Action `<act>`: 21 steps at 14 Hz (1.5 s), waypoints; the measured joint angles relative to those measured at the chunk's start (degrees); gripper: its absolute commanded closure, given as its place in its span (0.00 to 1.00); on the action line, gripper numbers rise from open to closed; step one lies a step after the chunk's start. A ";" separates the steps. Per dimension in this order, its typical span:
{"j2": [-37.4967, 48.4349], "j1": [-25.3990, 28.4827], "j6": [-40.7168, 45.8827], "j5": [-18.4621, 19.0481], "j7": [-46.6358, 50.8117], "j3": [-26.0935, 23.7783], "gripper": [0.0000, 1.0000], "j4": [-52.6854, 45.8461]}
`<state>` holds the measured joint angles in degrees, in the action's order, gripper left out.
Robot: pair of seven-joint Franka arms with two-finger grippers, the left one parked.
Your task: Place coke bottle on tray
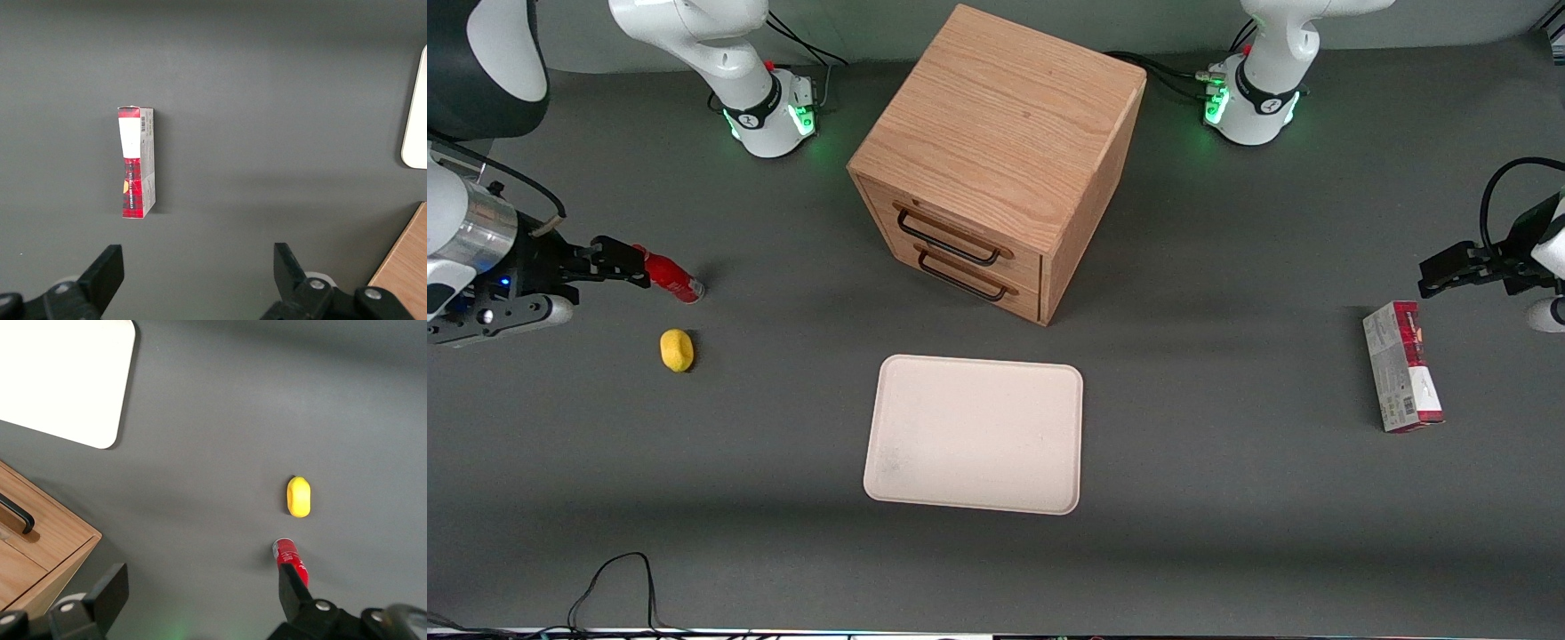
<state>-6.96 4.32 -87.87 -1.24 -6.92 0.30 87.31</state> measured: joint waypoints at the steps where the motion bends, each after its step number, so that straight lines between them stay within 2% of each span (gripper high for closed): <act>1: -0.03 0.55 0.18 0.00 0.00 0.49 0.00 -0.18; 11: -0.04 1.10 4.27 0.00 -0.28 3.52 0.00 -2.63; 17: 0.01 1.17 5.23 0.00 -0.28 3.70 0.00 -2.54; 21: 3.59 1.20 6.06 1.01 -2.48 6.33 0.00 1.69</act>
<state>-3.37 5.52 -81.81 -0.23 -9.40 6.63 89.01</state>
